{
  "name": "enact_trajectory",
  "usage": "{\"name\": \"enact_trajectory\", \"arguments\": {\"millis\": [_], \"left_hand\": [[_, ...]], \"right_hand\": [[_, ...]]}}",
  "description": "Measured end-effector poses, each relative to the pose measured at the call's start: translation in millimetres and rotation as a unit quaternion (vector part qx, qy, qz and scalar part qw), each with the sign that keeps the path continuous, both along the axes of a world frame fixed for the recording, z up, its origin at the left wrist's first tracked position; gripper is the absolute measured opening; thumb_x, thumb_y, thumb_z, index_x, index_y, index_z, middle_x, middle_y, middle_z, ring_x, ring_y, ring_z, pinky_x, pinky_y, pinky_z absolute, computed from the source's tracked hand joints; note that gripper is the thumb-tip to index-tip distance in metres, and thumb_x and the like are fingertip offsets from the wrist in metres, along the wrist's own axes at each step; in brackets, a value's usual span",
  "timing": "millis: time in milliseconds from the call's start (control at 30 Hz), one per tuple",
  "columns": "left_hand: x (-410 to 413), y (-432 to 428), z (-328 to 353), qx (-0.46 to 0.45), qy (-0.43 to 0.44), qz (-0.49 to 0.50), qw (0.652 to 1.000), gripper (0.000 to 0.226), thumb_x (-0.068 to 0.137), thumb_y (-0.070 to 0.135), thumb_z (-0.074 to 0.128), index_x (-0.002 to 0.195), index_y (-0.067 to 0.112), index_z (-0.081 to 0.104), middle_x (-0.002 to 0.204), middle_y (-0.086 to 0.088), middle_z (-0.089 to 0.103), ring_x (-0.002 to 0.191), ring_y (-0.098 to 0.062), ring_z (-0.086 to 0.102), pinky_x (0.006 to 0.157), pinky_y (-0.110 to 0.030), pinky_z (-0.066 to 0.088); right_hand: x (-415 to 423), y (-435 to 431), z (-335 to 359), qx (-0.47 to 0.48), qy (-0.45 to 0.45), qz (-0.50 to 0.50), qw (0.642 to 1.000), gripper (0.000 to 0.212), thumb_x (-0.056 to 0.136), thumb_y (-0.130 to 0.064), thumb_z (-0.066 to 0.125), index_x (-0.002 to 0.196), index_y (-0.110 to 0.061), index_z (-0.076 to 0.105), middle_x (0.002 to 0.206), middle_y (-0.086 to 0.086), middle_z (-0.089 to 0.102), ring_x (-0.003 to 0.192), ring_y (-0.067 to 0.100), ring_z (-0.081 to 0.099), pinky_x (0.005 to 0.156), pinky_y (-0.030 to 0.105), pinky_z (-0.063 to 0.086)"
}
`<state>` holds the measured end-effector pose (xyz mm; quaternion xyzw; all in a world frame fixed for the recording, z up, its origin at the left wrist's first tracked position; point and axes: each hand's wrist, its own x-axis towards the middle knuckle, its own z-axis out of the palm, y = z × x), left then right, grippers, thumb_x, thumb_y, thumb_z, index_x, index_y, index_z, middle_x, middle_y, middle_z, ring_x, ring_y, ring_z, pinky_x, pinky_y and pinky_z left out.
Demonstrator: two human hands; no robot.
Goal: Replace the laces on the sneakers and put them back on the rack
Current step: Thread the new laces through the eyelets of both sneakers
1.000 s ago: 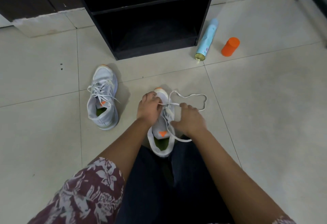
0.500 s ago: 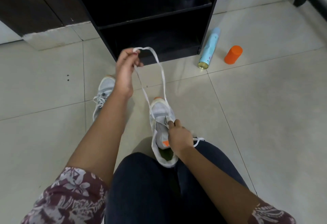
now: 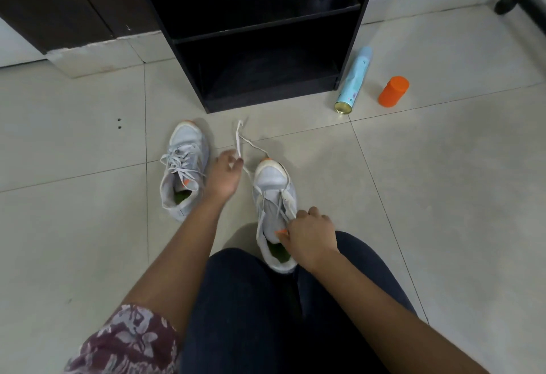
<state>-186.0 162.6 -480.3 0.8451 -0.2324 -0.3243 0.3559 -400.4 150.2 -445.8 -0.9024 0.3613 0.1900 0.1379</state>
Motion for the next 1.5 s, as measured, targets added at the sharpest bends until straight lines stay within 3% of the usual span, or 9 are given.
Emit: {"name": "enact_trajectory", "arguments": {"millis": [233,500,667,800,900,1067,1233,1333,1500], "left_hand": [[-54.1,45.0,-31.0,-0.004,0.022,0.015,1.000,0.023,0.095,0.016,0.049,0.110,0.012,0.066,0.115,-0.005,0.066,0.108,-0.022,0.059,0.088,-0.026,0.041],[-52.9,50.1,-55.0,0.052,-0.037,-0.077,0.995,0.037,0.096,0.011,0.041,0.128,0.016,0.057,0.131,-0.009,0.053,0.120,-0.027,0.050,0.100,-0.029,0.037],[-51.8,51.9,-66.4,0.051,-0.100,-0.160,0.981,0.055,0.085,0.018,0.038,0.139,0.017,0.043,0.143,-0.004,0.041,0.128,-0.026,0.039,0.105,-0.031,0.028],[-45.7,45.4,-68.0,-0.020,-0.156,-0.253,0.955,0.062,0.081,0.017,0.030,0.142,0.013,0.044,0.149,-0.004,0.039,0.137,-0.021,0.032,0.113,-0.031,0.025],[-37.3,37.9,-69.3,-0.001,-0.167,-0.346,0.923,0.062,0.086,0.006,0.036,0.148,0.013,0.031,0.156,-0.002,0.028,0.146,-0.017,0.019,0.116,-0.038,0.024],[-39.9,43.4,-66.8,-0.008,-0.148,-0.322,0.935,0.069,0.084,-0.006,0.044,0.149,0.013,0.029,0.156,-0.006,0.027,0.146,-0.016,0.020,0.118,-0.027,0.017],[-39.3,49.7,-72.2,0.003,-0.110,-0.296,0.949,0.078,0.080,-0.013,0.040,0.149,0.021,0.030,0.154,0.010,0.024,0.139,0.003,0.011,0.115,-0.015,0.009],[-36.2,47.3,-70.5,0.010,-0.086,-0.302,0.949,0.077,0.080,-0.014,0.042,0.149,0.018,0.030,0.155,0.006,0.023,0.143,-0.005,0.013,0.114,-0.016,0.008],[-35.0,40.8,-67.7,0.032,-0.059,-0.306,0.950,0.071,0.085,-0.013,0.045,0.149,0.012,0.029,0.157,-0.005,0.022,0.146,-0.017,0.015,0.118,-0.026,0.010]], "right_hand": [[34.3,-8.8,-21.2,-0.033,0.025,0.010,0.999,0.048,0.097,-0.047,0.035,0.126,-0.018,0.058,0.152,0.007,0.024,0.138,0.029,0.017,0.114,0.045,0.015],[50.0,-12.6,-53.5,-0.041,-0.036,-0.064,0.996,0.040,0.093,-0.028,0.039,0.121,-0.009,0.059,0.139,0.009,0.036,0.129,0.029,0.031,0.109,0.039,0.026],[43.0,-11.1,-62.9,0.010,-0.185,-0.097,0.978,0.038,0.090,-0.026,0.040,0.097,-0.002,0.069,0.136,0.013,0.049,0.124,0.032,0.046,0.102,0.035,0.040],[39.8,-19.5,-64.3,0.147,-0.184,-0.124,0.964,0.035,0.100,-0.018,0.040,0.129,-0.003,0.053,0.150,0.005,0.029,0.131,0.020,0.036,0.104,0.023,0.032],[36.7,-18.9,-56.3,0.167,-0.251,-0.109,0.947,0.035,0.098,-0.017,0.043,0.128,-0.002,0.054,0.146,0.008,0.037,0.127,0.021,0.043,0.106,0.025,0.034],[23.5,-14.8,-45.2,0.253,-0.395,-0.126,0.874,0.031,0.088,-0.001,0.050,0.064,-0.018,0.056,0.123,0.000,0.055,0.105,0.011,0.057,0.086,0.014,0.042],[4.6,-15.5,-15.3,0.413,-0.380,-0.231,0.795,0.021,0.088,0.004,0.050,0.075,0.001,0.066,0.081,0.005,0.064,0.068,0.003,0.058,0.061,0.016,0.048],[-7.1,-25.6,14.3,0.453,-0.376,-0.265,0.764,0.019,0.073,-0.013,0.051,0.060,-0.004,0.062,0.062,0.004,0.060,0.061,0.007,0.056,0.063,0.016,0.045],[-27.3,-25.1,55.4,0.562,-0.278,-0.221,0.747,0.017,0.065,-0.013,0.044,0.051,-0.006,0.049,0.049,0.006,0.052,0.039,0.010,0.042,0.039,0.015,0.030]]}}
